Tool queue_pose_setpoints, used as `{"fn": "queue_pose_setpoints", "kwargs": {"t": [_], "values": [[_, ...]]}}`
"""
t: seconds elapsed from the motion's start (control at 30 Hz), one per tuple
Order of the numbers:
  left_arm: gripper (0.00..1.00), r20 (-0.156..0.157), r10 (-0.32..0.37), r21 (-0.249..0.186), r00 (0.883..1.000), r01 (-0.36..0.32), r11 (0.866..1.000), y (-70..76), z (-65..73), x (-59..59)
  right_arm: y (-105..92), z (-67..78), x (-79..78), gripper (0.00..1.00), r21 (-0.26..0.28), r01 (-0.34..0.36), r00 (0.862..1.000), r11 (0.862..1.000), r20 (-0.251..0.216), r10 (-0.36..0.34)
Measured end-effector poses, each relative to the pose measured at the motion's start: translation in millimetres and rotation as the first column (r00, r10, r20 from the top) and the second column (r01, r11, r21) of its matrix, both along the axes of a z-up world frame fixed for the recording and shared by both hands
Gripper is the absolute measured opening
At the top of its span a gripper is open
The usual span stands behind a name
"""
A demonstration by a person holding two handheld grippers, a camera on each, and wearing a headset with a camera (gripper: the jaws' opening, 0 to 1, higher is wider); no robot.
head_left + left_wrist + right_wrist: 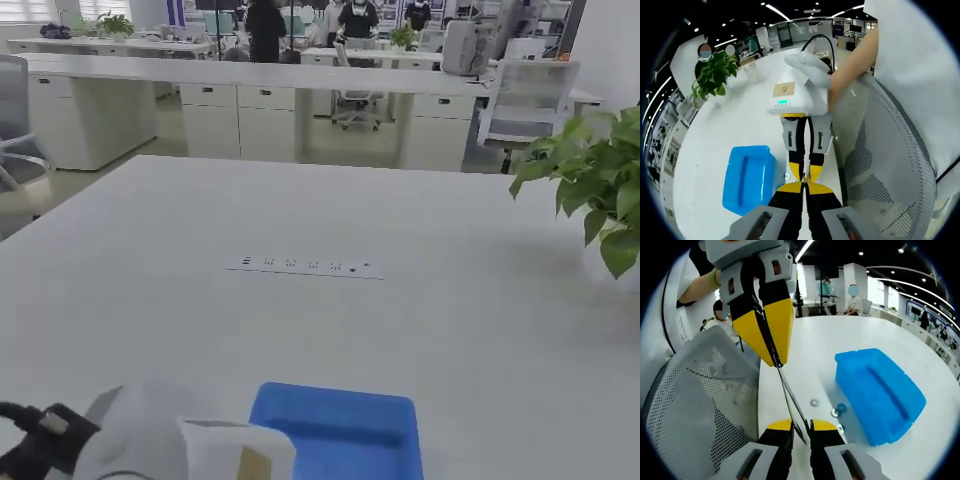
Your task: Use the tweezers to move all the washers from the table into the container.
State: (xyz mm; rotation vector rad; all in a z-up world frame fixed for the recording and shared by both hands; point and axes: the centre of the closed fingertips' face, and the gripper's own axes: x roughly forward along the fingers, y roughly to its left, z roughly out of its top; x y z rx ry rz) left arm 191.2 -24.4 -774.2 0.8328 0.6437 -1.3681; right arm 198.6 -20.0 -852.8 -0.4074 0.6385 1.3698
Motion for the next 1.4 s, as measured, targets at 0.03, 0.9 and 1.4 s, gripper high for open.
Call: {"fn": "queue_pose_setpoints", "kwargs": {"t": [0.03, 0.9, 1.4], "values": [[0.00, 0.000, 0.000, 0.005, 1.000, 0.000, 1.000, 0.3, 1.1, 1.6, 2.6, 1.4, 2.4, 0.09, 0.008, 0.001, 1.000, 1.000, 0.004, -0.001], [0.00, 0.007, -0.050, 0.103, 0.999, 0.049, 0.993, -1.6, 2.8, 21.6, 12.5, -4.5, 16.9, 0.09, 0.041, 0.041, 0.999, 0.998, -0.019, -0.040], [0.00, -0.157, 0.060, 0.105, 0.986, -0.044, 0.994, -3.9, -2.0, 20.4, 17.7, 31.4, 19.1, 0.03, 0.064, 0.004, 0.999, 0.998, 0.038, -0.006]]}}
